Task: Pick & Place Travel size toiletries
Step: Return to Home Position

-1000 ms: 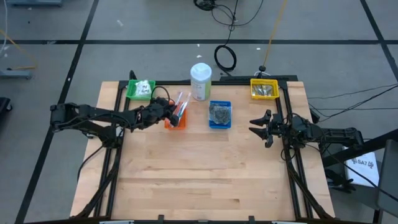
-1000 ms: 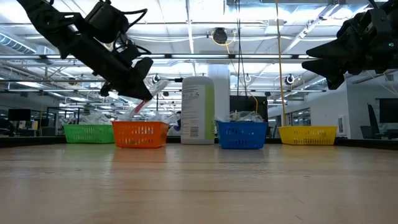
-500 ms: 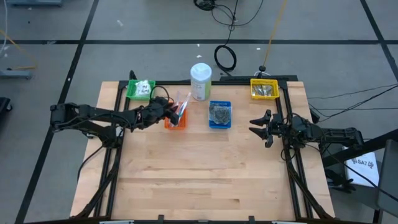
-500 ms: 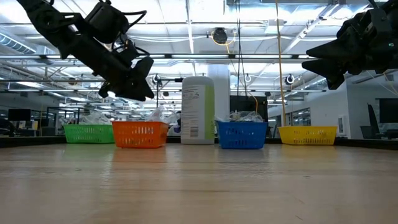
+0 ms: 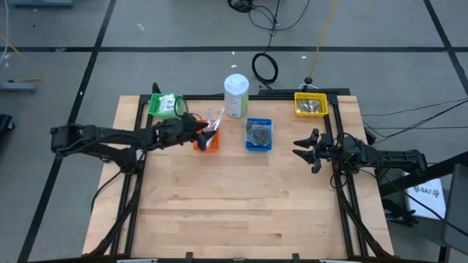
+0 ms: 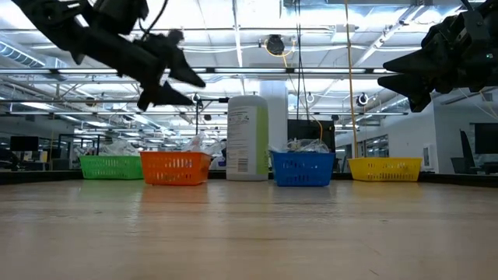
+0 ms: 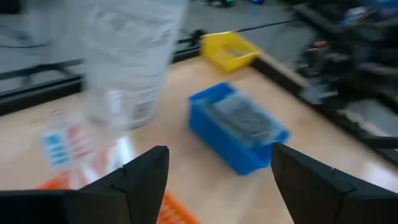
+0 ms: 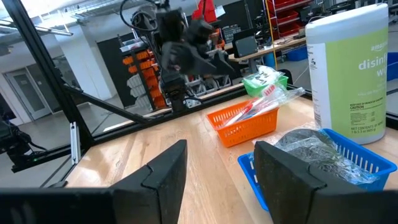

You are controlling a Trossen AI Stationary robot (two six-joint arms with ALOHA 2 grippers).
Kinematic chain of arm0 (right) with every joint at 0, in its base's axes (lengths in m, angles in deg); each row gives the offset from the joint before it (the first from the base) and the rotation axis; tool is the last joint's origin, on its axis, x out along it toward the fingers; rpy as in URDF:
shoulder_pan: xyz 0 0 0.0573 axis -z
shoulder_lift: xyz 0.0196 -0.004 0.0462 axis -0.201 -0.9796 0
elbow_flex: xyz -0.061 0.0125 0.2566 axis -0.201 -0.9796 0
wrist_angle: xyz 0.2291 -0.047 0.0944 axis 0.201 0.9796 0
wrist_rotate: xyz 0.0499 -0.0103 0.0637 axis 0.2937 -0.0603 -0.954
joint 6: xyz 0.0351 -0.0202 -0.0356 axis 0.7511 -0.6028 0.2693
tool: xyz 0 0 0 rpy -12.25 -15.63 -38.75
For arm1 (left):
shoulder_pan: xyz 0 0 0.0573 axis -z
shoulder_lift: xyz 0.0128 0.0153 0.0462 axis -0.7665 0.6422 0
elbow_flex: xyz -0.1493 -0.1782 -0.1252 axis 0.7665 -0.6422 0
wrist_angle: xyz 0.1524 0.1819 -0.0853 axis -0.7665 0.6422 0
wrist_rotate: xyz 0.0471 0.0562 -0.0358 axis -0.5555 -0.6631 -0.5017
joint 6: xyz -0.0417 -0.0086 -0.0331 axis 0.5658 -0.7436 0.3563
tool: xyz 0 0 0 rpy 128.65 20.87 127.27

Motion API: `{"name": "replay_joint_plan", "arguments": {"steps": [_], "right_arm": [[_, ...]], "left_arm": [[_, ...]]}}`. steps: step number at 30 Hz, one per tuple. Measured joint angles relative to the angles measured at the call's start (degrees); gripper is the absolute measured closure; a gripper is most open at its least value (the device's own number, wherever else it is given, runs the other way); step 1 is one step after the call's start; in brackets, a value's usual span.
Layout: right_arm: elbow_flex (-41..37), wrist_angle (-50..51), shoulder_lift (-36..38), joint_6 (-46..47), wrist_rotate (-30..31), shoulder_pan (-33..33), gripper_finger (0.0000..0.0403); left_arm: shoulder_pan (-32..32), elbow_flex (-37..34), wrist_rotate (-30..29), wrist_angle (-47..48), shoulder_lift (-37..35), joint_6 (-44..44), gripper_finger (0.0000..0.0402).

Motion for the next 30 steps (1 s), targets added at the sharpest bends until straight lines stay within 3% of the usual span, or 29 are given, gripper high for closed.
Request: {"name": "replay_joint_plan", "arguments": {"steps": [8, 14, 17, 24, 30], "right_arm": [[0.0, 0.0, 0.0, 0.0, 0.0, 0.0, 0.0227], [0.0, 0.0, 0.0, 0.0, 0.0, 0.0, 0.0226], [0.0, 0.0, 0.0, 0.0, 0.0, 0.0, 0.0228], [0.0, 0.0, 0.0, 0.0, 0.0, 0.0, 0.0227], [0.0, 0.0, 0.0, 0.0, 0.0, 0.0, 0.0226]], "left_arm": [[0.0, 0.0, 13.5, 0.3, -14.0, -3.6, 0.0127], [0.0, 0.0, 24.7, 2.0, -25.2, -12.8, 0.0123], [0.0, 0.0, 28.1, 7.1, -30.4, -17.4, 0.0122], [0.0, 0.0, 24.2, 22.6, -40.7, -28.1, 0.0121], [0.0, 0.0, 18.9, 36.0, -45.7, -28.1, 0.0121]]}}
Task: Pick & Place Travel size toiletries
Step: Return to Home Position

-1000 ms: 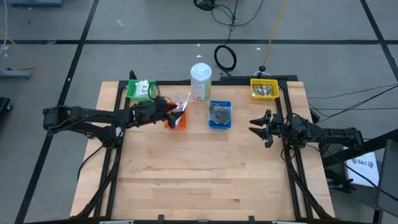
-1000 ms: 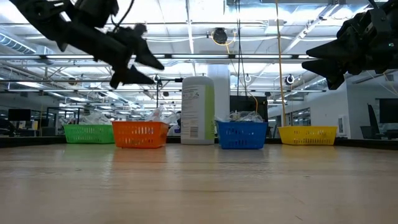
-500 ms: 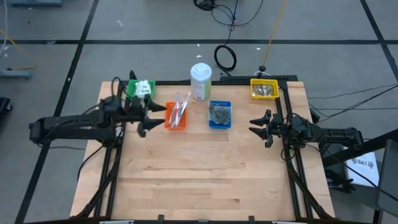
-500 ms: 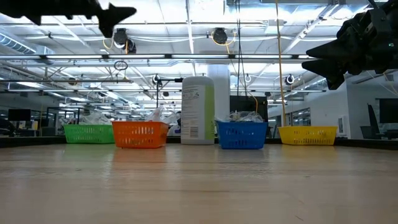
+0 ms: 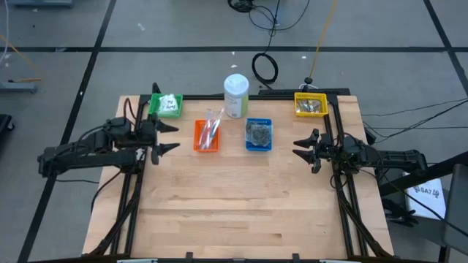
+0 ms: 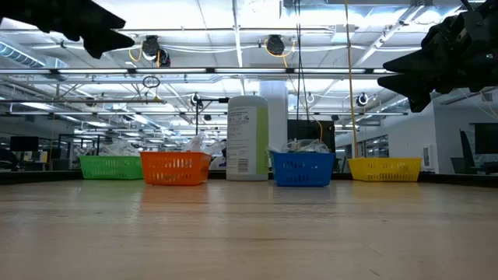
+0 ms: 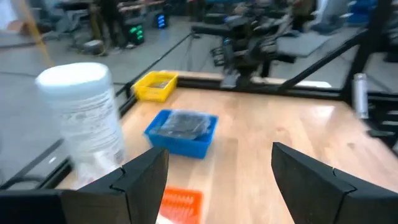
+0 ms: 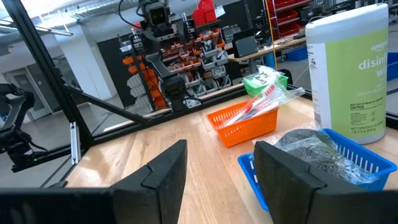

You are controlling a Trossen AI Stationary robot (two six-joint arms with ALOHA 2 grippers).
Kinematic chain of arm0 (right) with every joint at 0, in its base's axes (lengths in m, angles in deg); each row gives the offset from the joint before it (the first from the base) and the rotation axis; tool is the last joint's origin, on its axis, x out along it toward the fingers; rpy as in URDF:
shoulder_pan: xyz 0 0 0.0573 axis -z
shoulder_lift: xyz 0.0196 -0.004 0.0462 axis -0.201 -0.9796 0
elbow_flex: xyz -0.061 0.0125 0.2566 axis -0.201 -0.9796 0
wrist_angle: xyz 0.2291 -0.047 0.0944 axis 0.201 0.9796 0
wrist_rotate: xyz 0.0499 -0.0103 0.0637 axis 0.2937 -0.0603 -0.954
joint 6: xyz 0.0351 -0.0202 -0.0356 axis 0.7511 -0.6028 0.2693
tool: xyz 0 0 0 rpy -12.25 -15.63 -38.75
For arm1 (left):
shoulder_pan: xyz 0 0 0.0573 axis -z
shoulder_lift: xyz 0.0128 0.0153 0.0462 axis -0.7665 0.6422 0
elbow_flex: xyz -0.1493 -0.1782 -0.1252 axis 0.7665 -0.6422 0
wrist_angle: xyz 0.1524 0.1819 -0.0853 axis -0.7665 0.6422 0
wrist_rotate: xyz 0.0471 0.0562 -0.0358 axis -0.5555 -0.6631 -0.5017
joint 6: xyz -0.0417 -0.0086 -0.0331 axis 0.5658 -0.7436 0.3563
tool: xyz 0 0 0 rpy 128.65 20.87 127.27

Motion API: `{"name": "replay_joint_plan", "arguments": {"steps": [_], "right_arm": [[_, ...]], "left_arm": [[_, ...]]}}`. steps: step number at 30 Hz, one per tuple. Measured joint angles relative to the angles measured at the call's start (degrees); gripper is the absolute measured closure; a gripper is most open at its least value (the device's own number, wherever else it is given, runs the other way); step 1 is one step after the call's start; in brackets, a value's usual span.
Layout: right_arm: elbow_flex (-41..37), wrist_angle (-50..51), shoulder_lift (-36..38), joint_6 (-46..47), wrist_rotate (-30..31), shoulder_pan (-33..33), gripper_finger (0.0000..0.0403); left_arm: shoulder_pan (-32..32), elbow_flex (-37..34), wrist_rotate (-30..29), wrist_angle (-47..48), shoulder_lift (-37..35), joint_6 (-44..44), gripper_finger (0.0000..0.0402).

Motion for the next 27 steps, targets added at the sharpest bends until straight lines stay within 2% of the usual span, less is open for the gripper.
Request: {"name": "replay_joint_plan", "arguments": {"steps": [4, 7, 21, 27], "right_arm": [[0.0, 0.0, 0.0, 0.0, 0.0, 0.0, 0.0229], [0.0, 0.0, 0.0, 0.0, 0.0, 0.0, 0.0229], [0.0, 0.0, 0.0, 0.0, 0.0, 0.0, 0.0226], [0.0, 0.0, 0.0, 0.0, 0.0, 0.0, 0.0227]], "left_arm": [[0.0, -1.4, -1.7, -1.4, -1.3, 1.0, 0.0121], [0.0, -4.2, -0.7, -7.4, -2.8, 0.1, 0.0121], [0.0, -19.1, -3.5, -16.8, -16.2, 2.6, 0.0121], [0.0, -25.2, -6.2, -23.0, -17.1, 2.6, 0.0121]]}}
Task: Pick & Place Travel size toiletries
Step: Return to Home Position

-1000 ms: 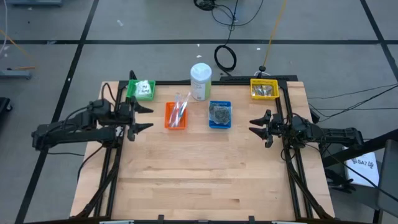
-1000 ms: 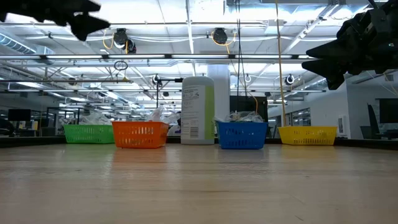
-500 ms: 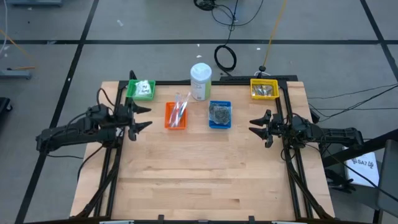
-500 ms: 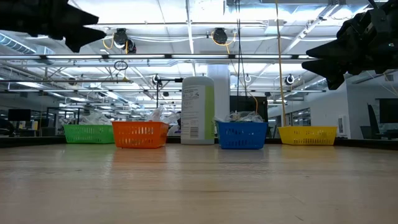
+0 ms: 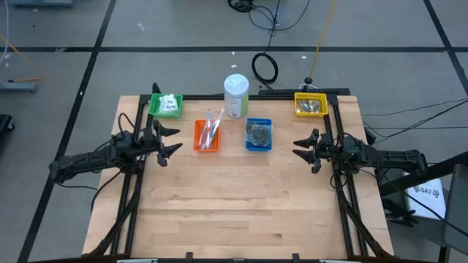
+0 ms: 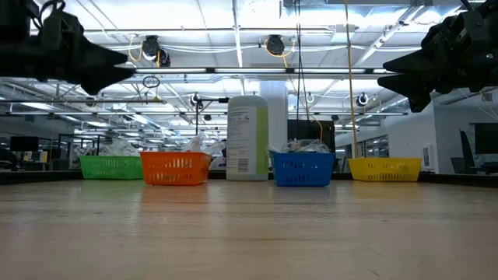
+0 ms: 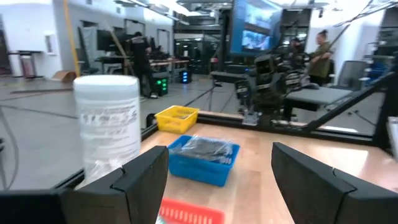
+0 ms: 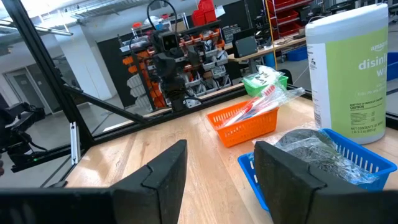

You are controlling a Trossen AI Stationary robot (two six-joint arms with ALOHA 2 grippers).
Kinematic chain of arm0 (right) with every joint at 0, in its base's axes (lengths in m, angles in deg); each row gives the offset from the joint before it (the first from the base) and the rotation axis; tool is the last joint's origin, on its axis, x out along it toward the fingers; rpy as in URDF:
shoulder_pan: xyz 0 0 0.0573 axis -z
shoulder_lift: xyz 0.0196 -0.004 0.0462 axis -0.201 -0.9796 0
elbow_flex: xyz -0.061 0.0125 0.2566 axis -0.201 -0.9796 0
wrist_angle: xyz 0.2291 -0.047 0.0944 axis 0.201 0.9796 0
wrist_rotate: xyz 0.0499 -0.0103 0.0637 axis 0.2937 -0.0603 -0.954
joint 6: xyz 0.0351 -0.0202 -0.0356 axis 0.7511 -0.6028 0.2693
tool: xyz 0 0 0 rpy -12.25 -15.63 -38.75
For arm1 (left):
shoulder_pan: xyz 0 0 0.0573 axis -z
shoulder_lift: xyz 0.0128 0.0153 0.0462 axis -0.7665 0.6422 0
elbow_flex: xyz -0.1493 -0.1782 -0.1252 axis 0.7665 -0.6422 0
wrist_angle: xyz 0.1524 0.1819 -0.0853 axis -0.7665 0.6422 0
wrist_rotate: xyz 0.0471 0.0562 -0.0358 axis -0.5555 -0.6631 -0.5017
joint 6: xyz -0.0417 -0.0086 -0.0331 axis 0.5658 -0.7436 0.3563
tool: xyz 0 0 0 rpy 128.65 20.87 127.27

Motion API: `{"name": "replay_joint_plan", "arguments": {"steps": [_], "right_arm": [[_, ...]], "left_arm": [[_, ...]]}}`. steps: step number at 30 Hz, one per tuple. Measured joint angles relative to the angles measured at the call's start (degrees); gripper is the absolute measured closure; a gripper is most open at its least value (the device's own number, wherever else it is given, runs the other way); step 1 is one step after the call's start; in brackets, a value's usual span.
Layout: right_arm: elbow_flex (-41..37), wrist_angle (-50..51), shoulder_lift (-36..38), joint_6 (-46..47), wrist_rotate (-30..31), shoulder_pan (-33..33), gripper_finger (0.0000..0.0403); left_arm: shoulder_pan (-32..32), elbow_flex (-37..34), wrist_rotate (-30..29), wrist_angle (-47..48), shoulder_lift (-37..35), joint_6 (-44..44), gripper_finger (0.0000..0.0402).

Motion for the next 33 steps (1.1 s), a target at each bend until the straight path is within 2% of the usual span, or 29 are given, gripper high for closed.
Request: {"name": "replay_joint_plan", "arguments": {"steps": [4, 9, 12, 14, 22, 27, 33], "right_arm": [[0.0, 0.0, 0.0, 0.0, 0.0, 0.0, 0.0229], [0.0, 0.0, 0.0, 0.0, 0.0, 0.0, 0.0227], [0.0, 0.0, 0.0, 0.0, 0.0, 0.0, 0.0225], [0.0, 0.0, 0.0, 0.0, 0.0, 0.0, 0.0225], [0.0, 0.0, 0.0, 0.0, 0.0, 0.0, 0.0229], [0.0, 0.0, 0.0, 0.0, 0.0, 0.0, 0.0227], [0.0, 0.0, 0.0, 0.0, 0.0, 0.0, 0.023]], "left_arm": [[0.0, -2.1, -0.7, -1.0, 0.0, 0.5, 0.0121], [1.0, -2.5, 10.0, -1.1, 0.0, 0.4, 0.0121], [3.1, -2.5, 12.5, -1.4, 0.0, 0.6, 0.0121], [4.9, -2.5, 11.5, -1.5, 0.1, 1.1, 0.0121], [11.8, -2.5, 0.3, -0.6, 0.2, 0.7, 0.0121], [13.2, -2.5, -5.6, 0.8, 0.2, 0.1, 0.0121], [13.1, -2.5, -6.4, 3.7, 0.2, -0.9, 0.0121]]}}
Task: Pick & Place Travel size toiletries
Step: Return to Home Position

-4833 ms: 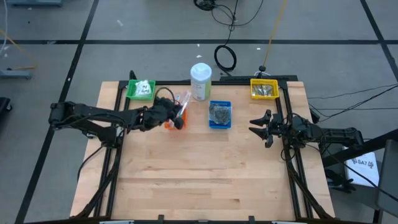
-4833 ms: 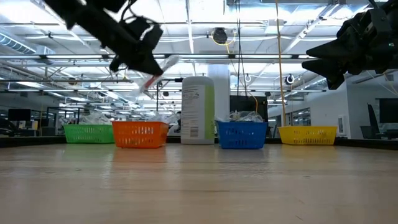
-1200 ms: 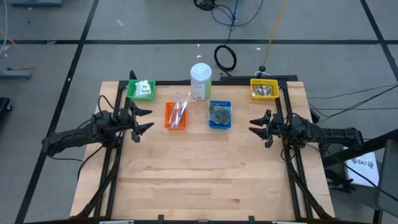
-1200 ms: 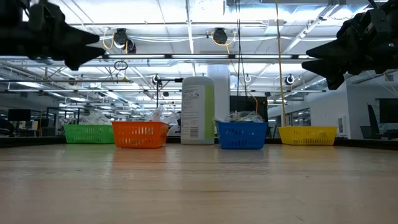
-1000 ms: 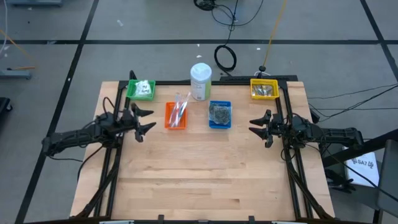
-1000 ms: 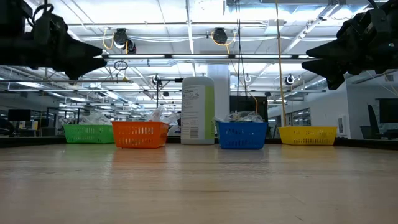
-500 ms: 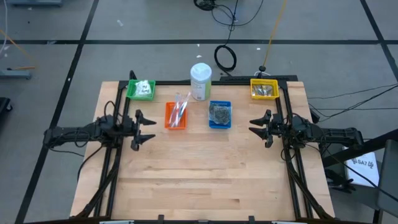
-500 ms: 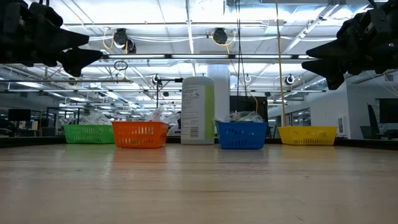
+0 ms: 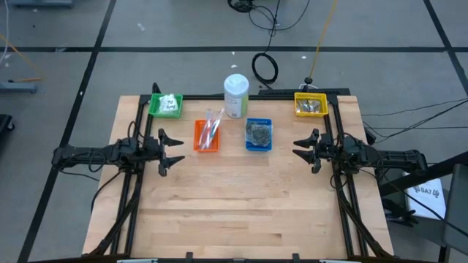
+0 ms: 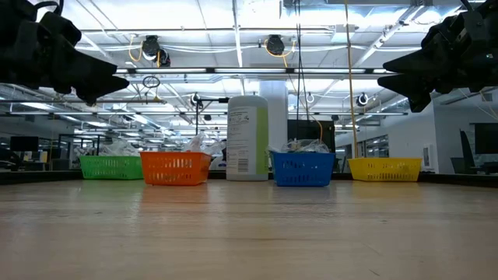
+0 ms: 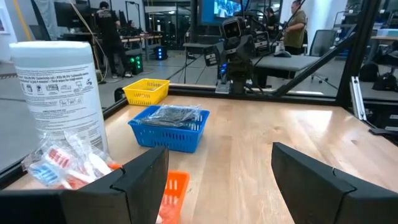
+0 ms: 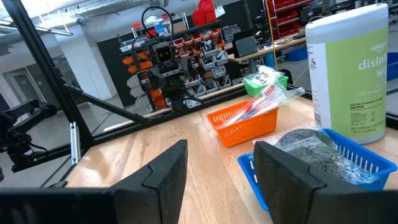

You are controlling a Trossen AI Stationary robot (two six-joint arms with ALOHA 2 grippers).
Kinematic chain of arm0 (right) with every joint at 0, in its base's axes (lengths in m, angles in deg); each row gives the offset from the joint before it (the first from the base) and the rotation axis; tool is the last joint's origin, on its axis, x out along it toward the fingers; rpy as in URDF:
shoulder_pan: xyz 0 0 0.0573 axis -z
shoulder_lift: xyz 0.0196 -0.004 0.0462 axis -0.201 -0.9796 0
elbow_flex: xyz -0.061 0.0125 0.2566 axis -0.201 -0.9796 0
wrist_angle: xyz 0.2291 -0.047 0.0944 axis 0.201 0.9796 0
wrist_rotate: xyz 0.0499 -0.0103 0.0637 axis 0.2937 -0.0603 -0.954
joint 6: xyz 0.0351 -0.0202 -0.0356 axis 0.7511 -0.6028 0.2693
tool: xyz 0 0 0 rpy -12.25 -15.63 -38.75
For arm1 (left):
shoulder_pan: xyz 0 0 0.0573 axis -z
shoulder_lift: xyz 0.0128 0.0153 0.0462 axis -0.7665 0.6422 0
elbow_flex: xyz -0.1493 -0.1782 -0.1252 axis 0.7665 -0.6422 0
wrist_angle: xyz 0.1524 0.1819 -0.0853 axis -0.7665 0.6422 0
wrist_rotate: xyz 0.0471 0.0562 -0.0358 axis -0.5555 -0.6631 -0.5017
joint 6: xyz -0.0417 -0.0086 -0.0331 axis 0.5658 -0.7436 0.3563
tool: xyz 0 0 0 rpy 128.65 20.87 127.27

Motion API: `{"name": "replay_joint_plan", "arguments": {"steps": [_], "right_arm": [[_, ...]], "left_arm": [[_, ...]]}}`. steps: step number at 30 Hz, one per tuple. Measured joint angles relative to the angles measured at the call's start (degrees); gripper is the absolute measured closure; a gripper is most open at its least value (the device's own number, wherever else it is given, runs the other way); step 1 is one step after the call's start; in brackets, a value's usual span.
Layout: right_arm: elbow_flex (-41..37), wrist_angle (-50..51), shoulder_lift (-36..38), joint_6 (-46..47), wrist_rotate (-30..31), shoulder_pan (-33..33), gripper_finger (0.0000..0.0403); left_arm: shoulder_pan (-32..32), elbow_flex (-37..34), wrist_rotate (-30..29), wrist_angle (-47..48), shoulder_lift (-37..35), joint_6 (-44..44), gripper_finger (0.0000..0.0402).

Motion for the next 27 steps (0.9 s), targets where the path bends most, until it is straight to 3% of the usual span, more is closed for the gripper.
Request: {"name": "replay_joint_plan", "arguments": {"steps": [15, 21, 27], "right_arm": [[0.0, 0.0, 0.0, 0.0, 0.0, 0.0, 0.0231], [0.0, 0.0, 0.0, 0.0, 0.0, 0.0, 0.0227], [0.0, 0.0, 0.0, 0.0, 0.0, 0.0, 0.0231]], "left_arm": [[-2.9, 0.1, 0.7, 0.8, 0.0, -0.6, 0.0121], [-2.9, 0.1, -0.3, -0.2, 0.0, -11.9, 0.0121], [-2.9, 0.1, -0.3, -0.3, 0.0, -11.6, 0.0121]]}}
